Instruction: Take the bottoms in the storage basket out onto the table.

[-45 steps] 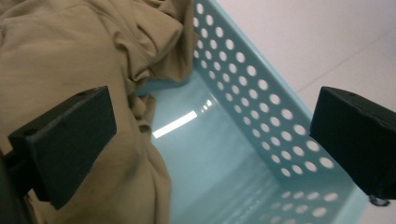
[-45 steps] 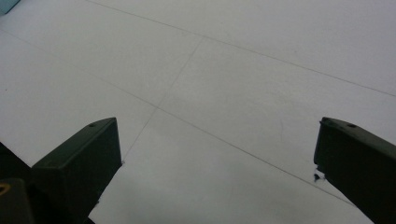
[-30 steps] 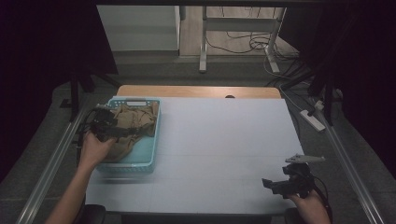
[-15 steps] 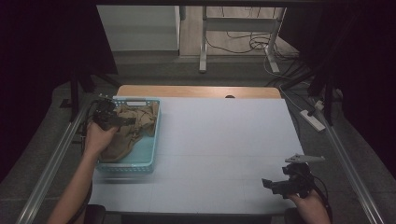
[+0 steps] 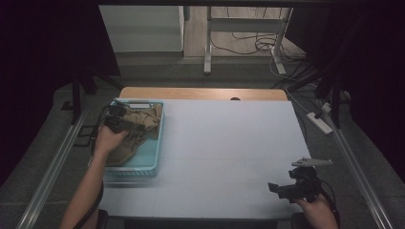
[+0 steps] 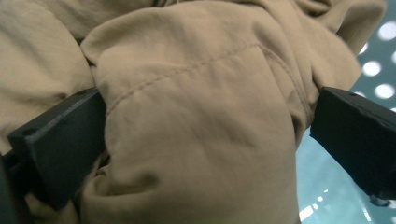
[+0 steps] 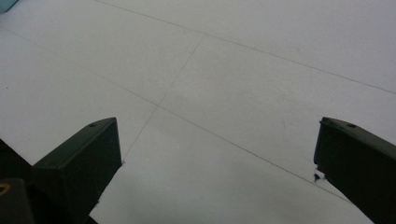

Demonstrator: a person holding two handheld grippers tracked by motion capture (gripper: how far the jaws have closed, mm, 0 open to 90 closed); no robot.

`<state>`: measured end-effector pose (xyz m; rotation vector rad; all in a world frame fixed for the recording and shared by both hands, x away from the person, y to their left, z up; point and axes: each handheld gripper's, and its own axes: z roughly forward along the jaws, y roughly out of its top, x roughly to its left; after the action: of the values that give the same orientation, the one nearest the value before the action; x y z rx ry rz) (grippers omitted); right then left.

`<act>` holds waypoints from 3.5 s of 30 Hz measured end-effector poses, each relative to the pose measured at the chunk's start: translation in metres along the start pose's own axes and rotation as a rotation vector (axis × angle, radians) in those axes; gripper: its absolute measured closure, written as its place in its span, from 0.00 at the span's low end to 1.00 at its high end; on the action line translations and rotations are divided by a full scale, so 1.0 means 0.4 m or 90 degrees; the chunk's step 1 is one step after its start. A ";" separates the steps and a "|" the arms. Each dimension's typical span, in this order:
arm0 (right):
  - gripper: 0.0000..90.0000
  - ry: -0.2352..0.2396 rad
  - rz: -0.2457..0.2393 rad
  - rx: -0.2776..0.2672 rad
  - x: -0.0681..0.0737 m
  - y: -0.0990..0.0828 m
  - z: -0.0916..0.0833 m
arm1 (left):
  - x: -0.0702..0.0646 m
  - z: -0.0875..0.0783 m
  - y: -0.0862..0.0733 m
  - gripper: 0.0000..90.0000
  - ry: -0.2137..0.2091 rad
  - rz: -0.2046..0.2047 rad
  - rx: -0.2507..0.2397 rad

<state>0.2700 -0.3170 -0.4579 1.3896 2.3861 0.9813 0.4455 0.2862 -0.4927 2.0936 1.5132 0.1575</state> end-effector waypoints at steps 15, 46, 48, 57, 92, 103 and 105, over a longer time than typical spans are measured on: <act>0.01 0.000 0.000 -0.002 0.001 0.000 0.000 | -0.008 -0.005 -0.009 0.47 0.030 -0.042 0.014; 0.01 0.005 -0.001 -0.014 0.001 -0.002 -0.005 | -0.062 -0.135 -0.013 0.71 0.008 -0.044 -0.064; 0.01 0.007 -0.001 -0.014 0.001 -0.002 -0.005 | -0.065 -0.150 -0.011 0.71 0.008 -0.043 -0.072; 0.01 0.007 -0.001 -0.016 0.001 -0.002 -0.006 | -0.088 -0.218 -0.003 0.70 -0.015 -0.034 -0.125; 0.01 0.007 -0.002 -0.015 0.001 -0.002 -0.006 | -0.324 -0.283 0.073 0.70 -0.117 0.122 -0.179; 0.01 0.007 -0.002 -0.013 0.002 -0.002 -0.006 | -0.397 -0.249 0.096 0.70 -0.138 0.163 -0.169; 0.01 0.007 -0.003 -0.013 0.001 -0.002 -0.005 | -0.410 -0.241 0.099 0.70 -0.140 0.171 -0.166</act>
<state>0.2683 -0.3178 -0.4566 1.3734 2.3792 1.0122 0.3815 0.1634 -0.3563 2.0194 1.0222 0.2028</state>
